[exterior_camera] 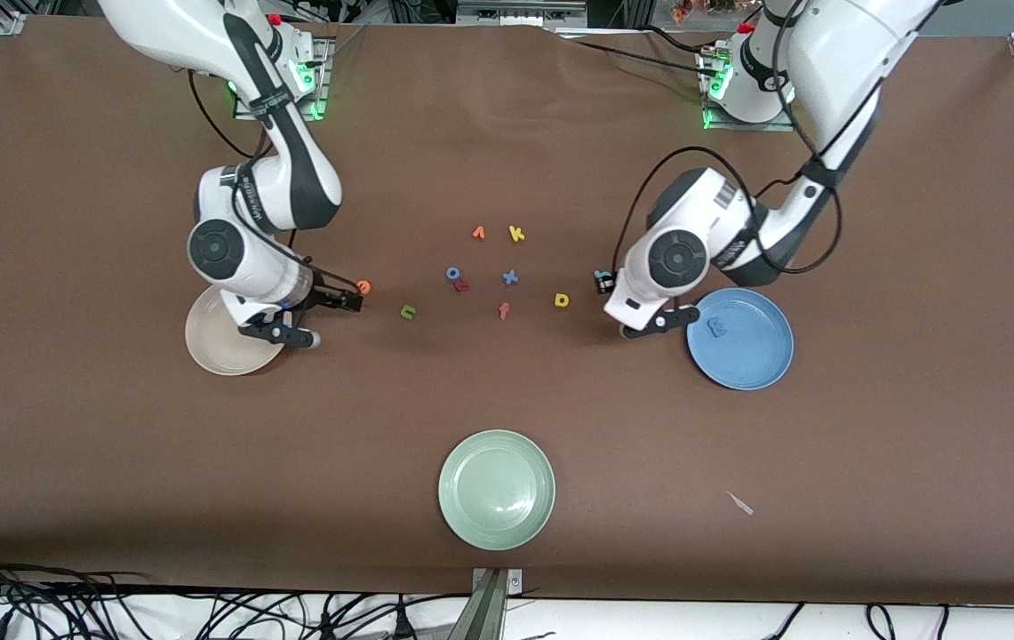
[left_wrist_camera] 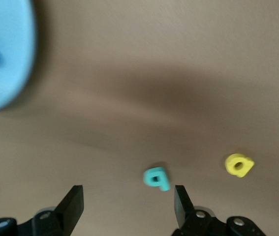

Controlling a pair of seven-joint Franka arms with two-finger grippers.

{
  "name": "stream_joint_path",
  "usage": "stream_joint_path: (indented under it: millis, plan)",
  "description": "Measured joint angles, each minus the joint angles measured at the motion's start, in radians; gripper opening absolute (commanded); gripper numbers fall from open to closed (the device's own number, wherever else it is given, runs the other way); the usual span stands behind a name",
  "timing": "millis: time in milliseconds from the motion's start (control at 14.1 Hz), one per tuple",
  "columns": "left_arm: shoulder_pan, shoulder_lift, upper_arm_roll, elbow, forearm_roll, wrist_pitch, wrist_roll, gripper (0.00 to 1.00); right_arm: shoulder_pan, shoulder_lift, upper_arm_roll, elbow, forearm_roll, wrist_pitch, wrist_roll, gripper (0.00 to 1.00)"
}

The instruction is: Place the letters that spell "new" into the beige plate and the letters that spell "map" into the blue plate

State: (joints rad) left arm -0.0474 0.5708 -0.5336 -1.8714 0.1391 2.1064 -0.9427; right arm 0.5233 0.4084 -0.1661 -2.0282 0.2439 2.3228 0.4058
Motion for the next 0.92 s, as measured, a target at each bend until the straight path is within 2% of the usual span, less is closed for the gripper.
stream_joint_path:
  millis: [213,426,497,781,852,923]
  plan:
    - [-0.017,0.018,0.000,-0.126,0.000,0.211,-0.058,0.82,0.002,0.000,0.054,-0.092,0.000,0.162,0.052,1.00]
    - [-0.016,0.023,0.003,-0.180,0.000,0.279,-0.070,0.76,0.011,0.004,0.066,-0.170,0.000,0.273,0.058,1.00]
    - [-0.016,0.023,0.003,-0.181,0.000,0.281,-0.070,0.67,0.016,0.005,0.066,-0.180,0.000,0.283,0.061,0.99]
    - [-0.018,0.023,0.003,-0.181,0.000,0.283,-0.073,0.53,0.031,0.006,0.067,-0.195,0.000,0.284,0.067,0.90]
    - [-0.018,0.023,0.004,-0.181,0.000,0.283,-0.073,0.43,0.034,0.009,0.067,-0.199,0.000,0.284,0.067,0.87]
    - [-0.018,0.023,0.005,-0.182,0.000,0.283,-0.073,0.25,0.037,0.013,0.067,-0.200,0.000,0.284,0.067,0.82]
